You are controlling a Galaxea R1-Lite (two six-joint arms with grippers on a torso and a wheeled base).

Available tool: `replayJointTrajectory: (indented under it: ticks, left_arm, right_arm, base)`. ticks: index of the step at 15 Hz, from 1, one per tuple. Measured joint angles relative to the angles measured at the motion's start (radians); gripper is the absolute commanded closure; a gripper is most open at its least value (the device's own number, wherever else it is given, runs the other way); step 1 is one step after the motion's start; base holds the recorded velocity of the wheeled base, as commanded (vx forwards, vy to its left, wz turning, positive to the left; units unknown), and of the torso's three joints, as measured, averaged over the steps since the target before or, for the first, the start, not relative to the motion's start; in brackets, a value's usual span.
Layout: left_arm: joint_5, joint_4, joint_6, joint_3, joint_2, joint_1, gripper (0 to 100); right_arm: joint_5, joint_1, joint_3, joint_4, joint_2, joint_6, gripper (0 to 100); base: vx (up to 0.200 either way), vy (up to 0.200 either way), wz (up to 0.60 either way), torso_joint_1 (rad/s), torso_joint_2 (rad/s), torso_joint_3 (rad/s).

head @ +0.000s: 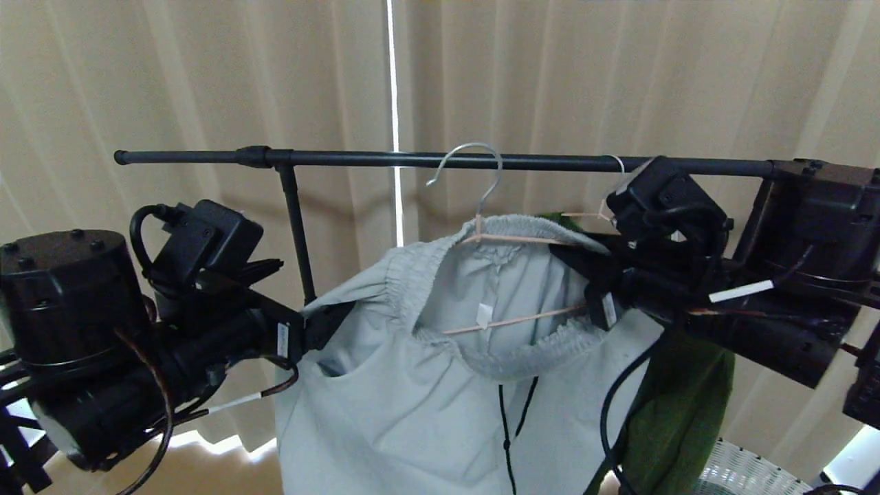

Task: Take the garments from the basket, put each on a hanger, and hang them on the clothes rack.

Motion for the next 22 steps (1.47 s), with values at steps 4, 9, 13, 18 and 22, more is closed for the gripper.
replayJointTrajectory:
  ticks: [4, 9, 13, 18, 22]
  left_arm:
    - [0.011, -0.002, -0.001, -0.025, 0.051, 0.008, 0]
    - [0.007, -0.11, 0.004, 0.024, 0.066, 0.008, 0]
    - [0.001, -0.314, 0.002, 0.158, 0.065, 0.006, 0]
    - [-0.001, -0.521, 0.0, 0.31, 0.0, 0.005, 0]
    - [-0.002, -0.416, 0.002, 0.356, -0.169, 0.004, 0]
  right_arm:
    - [0.081, 0.0, 0.022, 0.117, -0.091, 0.001, 100]
    - [-0.041, -0.043, -0.035, 0.297, -0.105, 0.027, 100]
    - [-0.209, -0.066, -0.174, 0.467, -0.085, 0.147, 100]
    - [-0.422, -0.121, -0.284, 0.484, 0.012, 0.152, 100]
    - [-0.516, -0.176, -0.404, 0.484, 0.124, 0.152, 100]
  base:
    - [0.0, 0.0, 0.0, 0.0, 0.0, 0.0]
    - [0.0, 0.0, 0.0, 0.0, 0.0, 0.0]
    - [0.0, 0.0, 0.0, 0.0, 0.0, 0.0]
    - [0.0, 0.0, 0.0, 0.0, 0.0, 0.0]
    - [0.0, 0.0, 0.0, 0.0, 0.0, 0.0]
